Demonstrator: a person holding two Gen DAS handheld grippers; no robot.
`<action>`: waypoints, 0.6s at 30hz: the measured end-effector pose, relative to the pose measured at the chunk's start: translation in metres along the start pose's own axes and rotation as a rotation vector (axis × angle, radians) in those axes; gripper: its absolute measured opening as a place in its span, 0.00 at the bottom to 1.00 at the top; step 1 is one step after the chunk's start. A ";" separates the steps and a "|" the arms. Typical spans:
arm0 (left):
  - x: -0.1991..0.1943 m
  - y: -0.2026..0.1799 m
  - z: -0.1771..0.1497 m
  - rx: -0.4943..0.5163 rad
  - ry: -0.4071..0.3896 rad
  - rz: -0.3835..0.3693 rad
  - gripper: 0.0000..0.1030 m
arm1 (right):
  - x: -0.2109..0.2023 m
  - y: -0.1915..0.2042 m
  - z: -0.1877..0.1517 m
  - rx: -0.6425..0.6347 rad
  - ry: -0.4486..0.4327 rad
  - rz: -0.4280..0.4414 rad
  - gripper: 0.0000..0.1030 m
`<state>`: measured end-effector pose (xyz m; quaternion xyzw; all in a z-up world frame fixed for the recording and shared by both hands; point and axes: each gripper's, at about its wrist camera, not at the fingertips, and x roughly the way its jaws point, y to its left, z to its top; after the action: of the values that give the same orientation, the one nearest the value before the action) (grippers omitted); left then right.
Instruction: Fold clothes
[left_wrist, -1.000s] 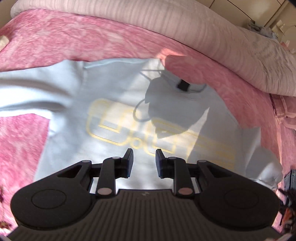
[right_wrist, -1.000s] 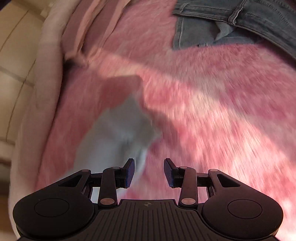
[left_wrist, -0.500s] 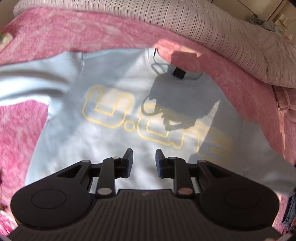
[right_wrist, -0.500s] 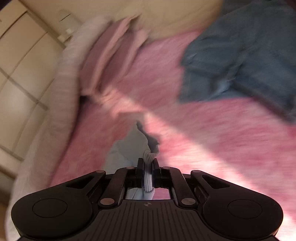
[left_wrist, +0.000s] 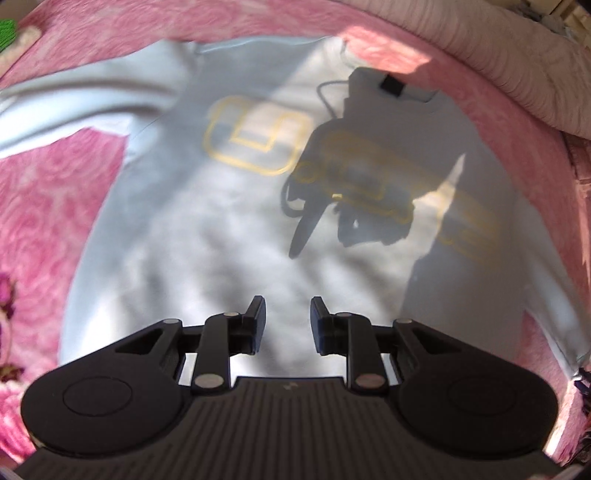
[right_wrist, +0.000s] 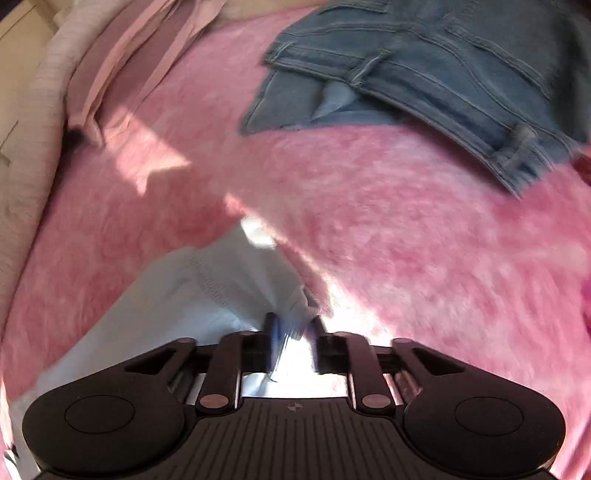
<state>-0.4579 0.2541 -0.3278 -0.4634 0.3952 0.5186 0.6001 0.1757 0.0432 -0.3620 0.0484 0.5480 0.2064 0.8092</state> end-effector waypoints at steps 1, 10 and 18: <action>-0.003 0.005 -0.001 0.012 -0.002 0.013 0.20 | -0.011 0.006 -0.004 -0.029 -0.019 -0.043 0.43; -0.010 0.031 -0.003 0.271 -0.081 0.101 0.20 | -0.098 0.144 -0.159 -0.799 0.013 0.210 0.45; 0.029 0.061 -0.031 0.537 -0.070 0.050 0.21 | -0.097 0.203 -0.352 -1.113 0.160 0.266 0.44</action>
<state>-0.5133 0.2338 -0.3728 -0.2594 0.5087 0.4255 0.7020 -0.2313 0.1385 -0.3549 -0.3320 0.4054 0.5665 0.6360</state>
